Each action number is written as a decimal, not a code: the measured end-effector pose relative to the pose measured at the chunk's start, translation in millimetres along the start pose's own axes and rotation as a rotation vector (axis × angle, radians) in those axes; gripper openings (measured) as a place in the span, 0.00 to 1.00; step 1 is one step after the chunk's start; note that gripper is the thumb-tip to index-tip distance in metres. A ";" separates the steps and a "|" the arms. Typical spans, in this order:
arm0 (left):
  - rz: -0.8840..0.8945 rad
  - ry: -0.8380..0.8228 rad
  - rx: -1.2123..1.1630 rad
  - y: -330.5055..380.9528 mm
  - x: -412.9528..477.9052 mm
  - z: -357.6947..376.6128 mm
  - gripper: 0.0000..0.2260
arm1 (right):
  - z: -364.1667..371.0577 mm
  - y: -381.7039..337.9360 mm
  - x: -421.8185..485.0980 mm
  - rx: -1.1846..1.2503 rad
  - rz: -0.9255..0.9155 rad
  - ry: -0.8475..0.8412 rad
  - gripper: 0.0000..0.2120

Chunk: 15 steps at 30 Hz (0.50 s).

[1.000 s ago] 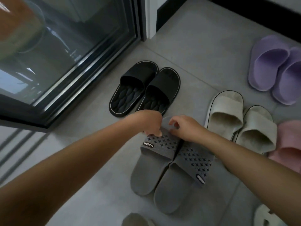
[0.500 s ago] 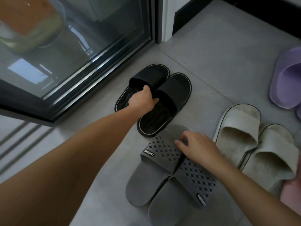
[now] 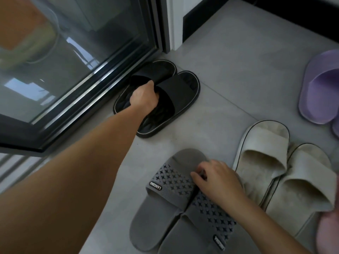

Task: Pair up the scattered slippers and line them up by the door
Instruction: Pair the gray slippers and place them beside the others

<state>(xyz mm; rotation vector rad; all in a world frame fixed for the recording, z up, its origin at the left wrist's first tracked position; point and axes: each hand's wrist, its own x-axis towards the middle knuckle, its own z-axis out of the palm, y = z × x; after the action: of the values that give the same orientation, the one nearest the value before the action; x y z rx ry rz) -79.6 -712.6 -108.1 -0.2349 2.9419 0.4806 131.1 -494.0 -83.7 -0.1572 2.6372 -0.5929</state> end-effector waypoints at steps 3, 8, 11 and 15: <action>-0.055 -0.021 -0.034 -0.6 4.2 -1.7 0.08 | -3.4 0.9 -1.3 0.044 0.011 -0.001 0.12; -0.080 -0.010 -0.247 8.5 -45.0 5.5 0.19 | -15.7 17.2 -11.3 0.127 0.107 -0.023 0.09; 0.044 -0.025 -0.332 8.8 -110.5 1.5 0.11 | -17.5 22.9 -17.4 0.173 0.133 -0.088 0.11; 0.314 -0.230 -0.303 5.1 -193.1 -12.2 0.09 | -12.2 16.7 -18.6 0.337 0.092 -0.230 0.16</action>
<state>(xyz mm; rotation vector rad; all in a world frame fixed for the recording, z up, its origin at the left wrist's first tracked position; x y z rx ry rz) 106.5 -686.8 -61.7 0.2402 2.6773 0.9293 142.3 -470.6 -73.7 -0.0006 2.2727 -0.9171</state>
